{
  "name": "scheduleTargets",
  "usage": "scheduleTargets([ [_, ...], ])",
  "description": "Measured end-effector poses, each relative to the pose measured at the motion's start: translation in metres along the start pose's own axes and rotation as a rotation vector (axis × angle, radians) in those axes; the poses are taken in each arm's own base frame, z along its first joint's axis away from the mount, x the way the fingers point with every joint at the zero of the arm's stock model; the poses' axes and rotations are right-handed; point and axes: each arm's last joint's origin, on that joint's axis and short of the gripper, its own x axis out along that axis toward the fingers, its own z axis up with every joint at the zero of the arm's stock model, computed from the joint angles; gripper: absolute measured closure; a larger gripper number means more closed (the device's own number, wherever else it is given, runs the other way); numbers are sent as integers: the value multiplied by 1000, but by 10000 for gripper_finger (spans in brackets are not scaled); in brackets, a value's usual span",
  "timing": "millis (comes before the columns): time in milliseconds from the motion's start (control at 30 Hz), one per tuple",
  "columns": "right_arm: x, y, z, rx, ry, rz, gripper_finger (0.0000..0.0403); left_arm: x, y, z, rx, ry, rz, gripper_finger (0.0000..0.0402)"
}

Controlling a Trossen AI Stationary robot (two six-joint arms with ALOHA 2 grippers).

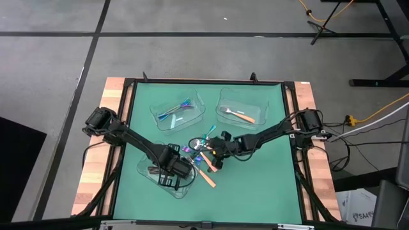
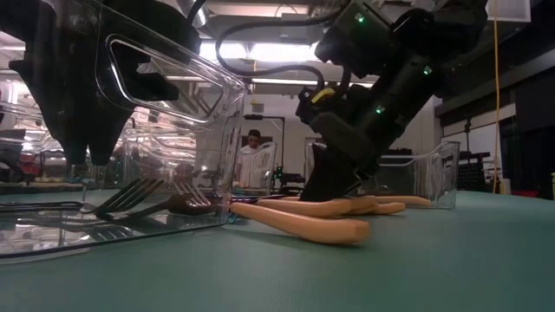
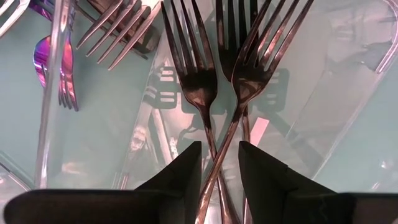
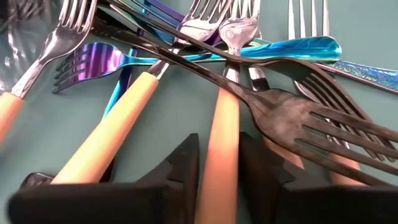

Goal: Sort silverware by color (type)
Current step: Put the yellow fork into the top right transparent bin

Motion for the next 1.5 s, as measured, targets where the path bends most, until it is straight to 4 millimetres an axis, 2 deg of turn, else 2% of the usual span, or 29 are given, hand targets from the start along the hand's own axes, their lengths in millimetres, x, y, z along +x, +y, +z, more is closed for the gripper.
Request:
scheduleTargets([
  [233, -1, 0, 0, 0, 6, 13, 369, 0, 0, 0, 0, 0, 0, 301],
  [333, 0, 1, 0, 0, 11, 24, 372, 0, 0, 0, 0, 0, 0, 301],
  [500, -1, 1, 0, 1, 19, 46, 355, 0, 0, 0, 0, 2, -5, 301],
  [733, -6, 5, 7, -22, 130, 52, 369, 0, -1, 0, 0, 8, -22, 301],
  [933, -21, 12, 27, -143, 289, 14, 364, 0, -2, -2, -1, 29, -61, 301],
  [1200, -50, 20, 59, -284, 400, -19, 365, 0, -2, -4, -1, 63, -73, 301],
  [1500, -80, 23, 80, -377, 517, -32, 364, -12, -2, -9, -19, 33, -78, 301],
])
